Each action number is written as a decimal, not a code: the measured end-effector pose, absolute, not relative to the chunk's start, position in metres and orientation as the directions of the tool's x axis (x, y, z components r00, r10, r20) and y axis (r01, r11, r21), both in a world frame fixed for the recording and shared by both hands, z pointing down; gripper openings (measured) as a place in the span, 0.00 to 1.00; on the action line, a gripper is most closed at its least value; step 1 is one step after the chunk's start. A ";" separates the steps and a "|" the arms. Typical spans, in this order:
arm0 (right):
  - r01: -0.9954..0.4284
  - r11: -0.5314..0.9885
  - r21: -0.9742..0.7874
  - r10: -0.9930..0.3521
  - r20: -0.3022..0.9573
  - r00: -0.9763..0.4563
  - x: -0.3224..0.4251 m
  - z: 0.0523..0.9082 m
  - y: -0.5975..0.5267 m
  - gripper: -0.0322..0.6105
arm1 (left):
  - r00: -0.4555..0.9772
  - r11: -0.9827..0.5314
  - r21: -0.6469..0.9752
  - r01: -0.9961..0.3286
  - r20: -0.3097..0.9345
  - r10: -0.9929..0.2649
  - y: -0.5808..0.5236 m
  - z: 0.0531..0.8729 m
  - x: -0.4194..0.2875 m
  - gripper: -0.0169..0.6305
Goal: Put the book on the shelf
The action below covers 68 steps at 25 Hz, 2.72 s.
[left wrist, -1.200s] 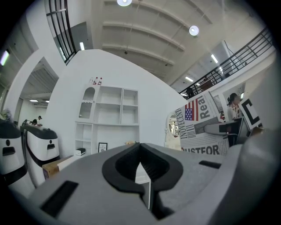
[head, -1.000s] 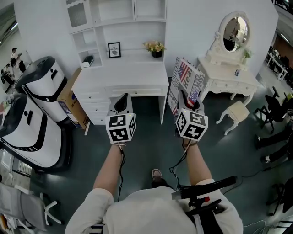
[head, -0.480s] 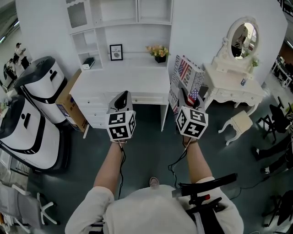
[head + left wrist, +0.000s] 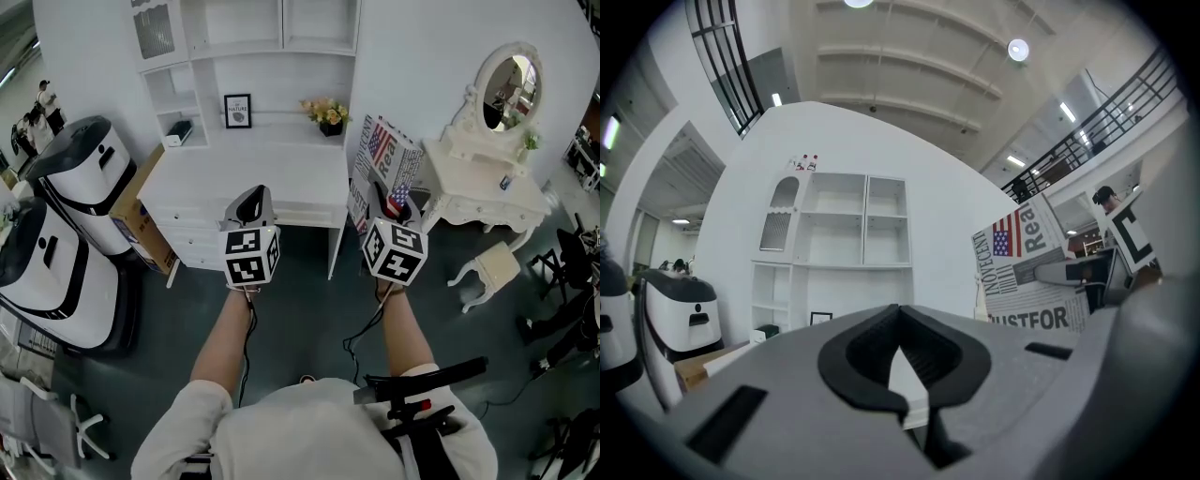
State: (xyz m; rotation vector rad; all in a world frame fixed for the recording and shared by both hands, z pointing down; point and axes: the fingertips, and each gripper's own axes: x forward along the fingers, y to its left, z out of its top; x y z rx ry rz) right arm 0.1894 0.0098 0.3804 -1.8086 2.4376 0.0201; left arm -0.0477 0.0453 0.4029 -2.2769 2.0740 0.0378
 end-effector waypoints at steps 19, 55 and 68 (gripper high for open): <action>-0.948 0.315 -0.054 -0.948 -0.072 -0.311 0.199 0.388 -0.087 0.32 | 0.075 -0.073 -0.037 -0.997 -0.063 -0.995 -0.046 0.397 -0.036 0.04; -0.975 0.216 -0.058 -0.976 -0.042 -0.214 0.121 0.392 -0.292 0.32 | 0.153 -0.154 0.002 -0.988 -0.067 -0.986 -0.280 0.395 -0.126 0.04; -0.981 0.178 -0.072 -0.983 -0.065 -0.174 0.093 0.382 -0.374 0.32 | 0.186 -0.185 -0.022 -0.983 -0.086 -0.979 -0.373 0.381 -0.158 0.04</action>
